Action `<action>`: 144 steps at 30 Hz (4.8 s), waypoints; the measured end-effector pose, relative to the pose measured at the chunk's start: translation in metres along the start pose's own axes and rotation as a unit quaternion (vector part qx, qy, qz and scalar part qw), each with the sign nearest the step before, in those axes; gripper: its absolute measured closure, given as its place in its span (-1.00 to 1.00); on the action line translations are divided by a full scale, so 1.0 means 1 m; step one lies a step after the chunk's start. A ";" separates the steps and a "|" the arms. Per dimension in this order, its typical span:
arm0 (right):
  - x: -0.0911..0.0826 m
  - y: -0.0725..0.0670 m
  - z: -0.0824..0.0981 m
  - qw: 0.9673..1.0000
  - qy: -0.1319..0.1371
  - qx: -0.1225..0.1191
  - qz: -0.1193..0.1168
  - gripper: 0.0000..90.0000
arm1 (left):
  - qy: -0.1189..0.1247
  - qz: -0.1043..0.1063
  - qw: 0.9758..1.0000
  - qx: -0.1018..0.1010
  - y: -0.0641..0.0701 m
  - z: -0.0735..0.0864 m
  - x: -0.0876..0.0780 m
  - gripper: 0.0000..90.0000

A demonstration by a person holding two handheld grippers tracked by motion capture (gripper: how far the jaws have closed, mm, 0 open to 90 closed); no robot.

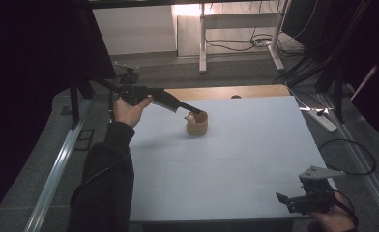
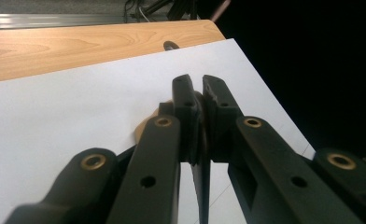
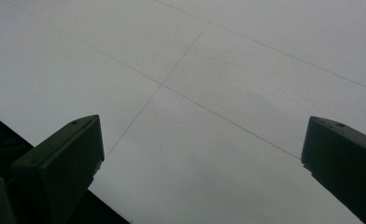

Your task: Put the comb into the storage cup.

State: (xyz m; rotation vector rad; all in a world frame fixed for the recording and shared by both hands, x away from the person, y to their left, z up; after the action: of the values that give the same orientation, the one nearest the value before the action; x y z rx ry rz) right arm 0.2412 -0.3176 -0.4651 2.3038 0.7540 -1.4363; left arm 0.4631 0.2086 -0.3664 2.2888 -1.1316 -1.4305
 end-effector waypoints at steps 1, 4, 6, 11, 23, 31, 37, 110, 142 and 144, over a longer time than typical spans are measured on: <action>0.000 0.000 0.000 1.000 0.000 0.000 0.000 -1.00 | -0.001 0.000 1.000 -0.001 0.000 0.000 0.001 0.86; 0.000 0.000 0.000 1.000 -0.001 -0.001 0.000 -1.00 | -0.002 -0.002 1.000 -0.003 -0.001 -0.002 0.002 0.86; 0.000 0.000 0.000 1.000 -0.001 -0.001 0.000 -1.00 | -0.004 -0.002 1.000 -0.003 -0.002 -0.003 0.004 0.86; 0.000 0.000 0.000 1.000 -0.001 -0.001 0.000 -1.00 | -0.010 -0.004 1.000 -0.006 -0.005 -0.005 0.008 0.86; 0.001 0.000 0.000 1.000 -0.004 -0.003 -0.001 -1.00 | -0.026 0.000 1.000 -0.016 -0.012 -0.009 0.020 0.86; 0.001 0.000 0.000 1.000 -0.005 -0.004 -0.002 -1.00 | -0.038 0.005 0.999 -0.021 -0.014 -0.011 0.032 0.86; 0.001 0.000 0.000 1.000 -0.005 -0.005 -0.002 -1.00 | -0.049 0.001 0.999 -0.020 -0.016 -0.012 0.041 0.86; 0.000 -0.002 0.000 1.000 0.001 -0.015 0.002 -0.98 | 0.035 -0.089 0.989 0.112 -0.011 0.019 0.048 -0.72; -0.002 -0.004 0.001 1.000 0.007 -0.019 0.010 -1.00 | 0.092 -0.150 0.968 0.180 0.008 0.066 0.026 -1.00; -0.002 -0.004 0.001 1.000 0.009 -0.020 0.012 -1.00 | 0.097 -0.153 0.966 0.181 0.009 0.070 0.025 -1.00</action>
State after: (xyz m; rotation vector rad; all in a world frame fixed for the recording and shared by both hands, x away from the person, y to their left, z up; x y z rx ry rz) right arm 0.2372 -0.3152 -0.4638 2.2902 0.7513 -1.3801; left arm 0.4062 0.1995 -0.4141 2.8947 -1.0891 -1.1242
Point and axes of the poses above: each handheld gripper's, and its own axes: x roughly forward along the jaws, z roughly out of its underside, y roughly to its right, the point moved 1 cm from there along x, roughly forward along the jaws, and after that the axes turned 15 degrees about -y, right-handed, at the moved point
